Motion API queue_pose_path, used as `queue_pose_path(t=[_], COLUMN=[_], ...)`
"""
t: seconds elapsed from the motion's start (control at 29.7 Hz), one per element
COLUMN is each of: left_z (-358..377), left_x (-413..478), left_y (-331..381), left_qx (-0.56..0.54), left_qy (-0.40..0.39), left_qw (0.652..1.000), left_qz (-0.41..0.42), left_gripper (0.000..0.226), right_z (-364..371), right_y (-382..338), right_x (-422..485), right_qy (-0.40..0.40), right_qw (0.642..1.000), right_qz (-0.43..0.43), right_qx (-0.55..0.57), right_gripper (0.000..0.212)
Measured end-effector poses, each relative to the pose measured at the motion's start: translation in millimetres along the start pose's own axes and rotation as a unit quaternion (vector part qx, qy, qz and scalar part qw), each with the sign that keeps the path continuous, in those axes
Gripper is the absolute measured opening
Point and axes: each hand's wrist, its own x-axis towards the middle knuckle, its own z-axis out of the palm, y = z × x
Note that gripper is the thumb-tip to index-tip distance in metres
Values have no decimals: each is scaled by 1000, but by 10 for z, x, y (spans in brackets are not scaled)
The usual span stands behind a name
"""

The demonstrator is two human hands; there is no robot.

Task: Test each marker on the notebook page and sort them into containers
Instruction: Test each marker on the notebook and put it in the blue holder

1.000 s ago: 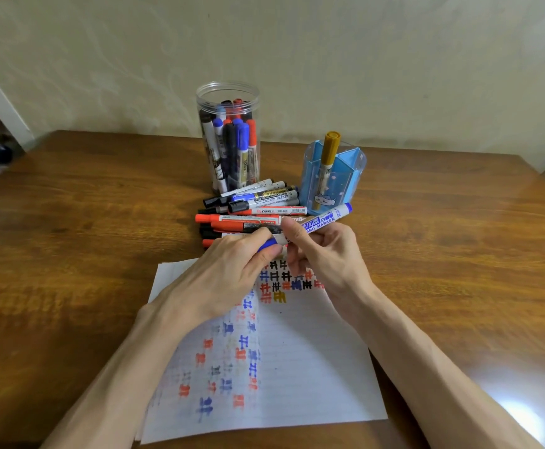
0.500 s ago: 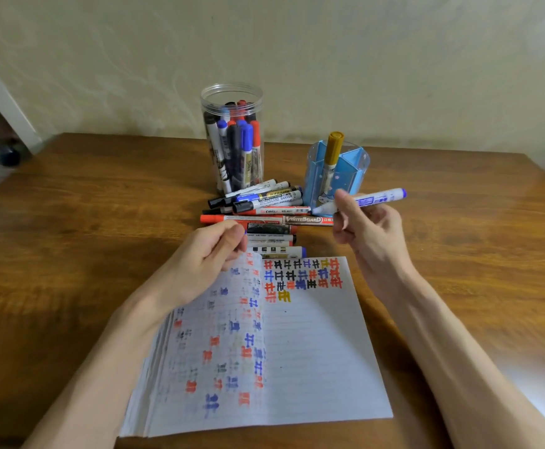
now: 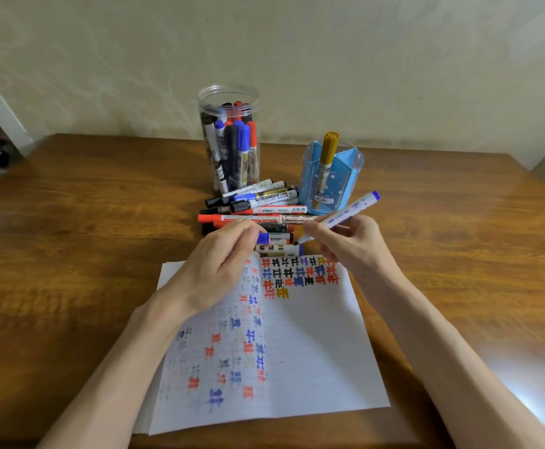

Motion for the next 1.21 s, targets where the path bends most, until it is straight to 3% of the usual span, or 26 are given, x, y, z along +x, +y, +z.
queue_pose_path(t=[0.17,0.34,0.44,0.67,0.91,1.21], left_z=[42,60,71,62,98,95], left_x=[-2,-11,-16,-25,-25,-25], left_y=[8,3,-3,-26,-95,-111], left_qx=[48,59,64,101,150,161], left_qy=[1,4,9,3,-7,6], left_qw=[999,998,997,995,989,987], left_qz=[17,30,31,10,9,4], left_gripper=[20,20,20,22,19,21], right_z=[40,70,111,139,129,146], right_y=[38,155,196,281,239,189], right_x=[-248,-406,-436,-437,-419,-382], right_qy=[8,20,36,48,29,12], right_qw=[999,996,993,983,991,987], right_qz=[-15,-26,-70,-132,-103,-131], right_qx=[-45,-87,-88,-118,-81,-87], right_gripper=[8,18,10,17,17,14])
